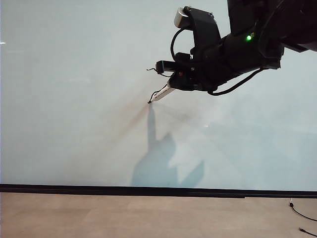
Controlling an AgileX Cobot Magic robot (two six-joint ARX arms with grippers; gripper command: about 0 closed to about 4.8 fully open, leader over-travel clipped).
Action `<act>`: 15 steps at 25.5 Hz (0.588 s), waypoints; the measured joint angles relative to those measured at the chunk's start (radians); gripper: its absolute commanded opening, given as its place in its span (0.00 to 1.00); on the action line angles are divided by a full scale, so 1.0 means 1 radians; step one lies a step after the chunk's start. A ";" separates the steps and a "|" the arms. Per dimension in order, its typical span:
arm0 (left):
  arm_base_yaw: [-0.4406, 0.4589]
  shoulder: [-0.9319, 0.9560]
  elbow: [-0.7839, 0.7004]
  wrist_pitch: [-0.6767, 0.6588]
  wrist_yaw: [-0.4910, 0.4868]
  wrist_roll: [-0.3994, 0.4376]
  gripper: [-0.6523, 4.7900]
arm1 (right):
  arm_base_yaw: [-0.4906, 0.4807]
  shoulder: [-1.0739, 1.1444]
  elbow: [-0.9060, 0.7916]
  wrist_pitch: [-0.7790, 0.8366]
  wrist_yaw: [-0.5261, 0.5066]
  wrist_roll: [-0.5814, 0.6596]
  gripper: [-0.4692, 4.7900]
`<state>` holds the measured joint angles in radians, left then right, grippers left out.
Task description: Pick up the pen on the shelf to the right of the whiteboard and write the letter Z.
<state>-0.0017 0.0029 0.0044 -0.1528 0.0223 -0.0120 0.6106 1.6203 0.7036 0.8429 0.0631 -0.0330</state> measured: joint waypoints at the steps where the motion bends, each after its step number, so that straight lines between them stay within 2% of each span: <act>1: 0.000 0.000 0.000 0.000 0.000 0.000 0.11 | 0.000 0.000 0.000 -0.002 0.001 0.000 0.07; 15: 0.000 0.000 0.000 0.000 0.000 0.000 0.11 | -0.042 -0.073 -0.072 -0.025 0.034 0.003 0.07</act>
<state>-0.0017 0.0029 0.0044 -0.1528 0.0223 -0.0120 0.5686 1.5475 0.6315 0.8181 0.0971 -0.0303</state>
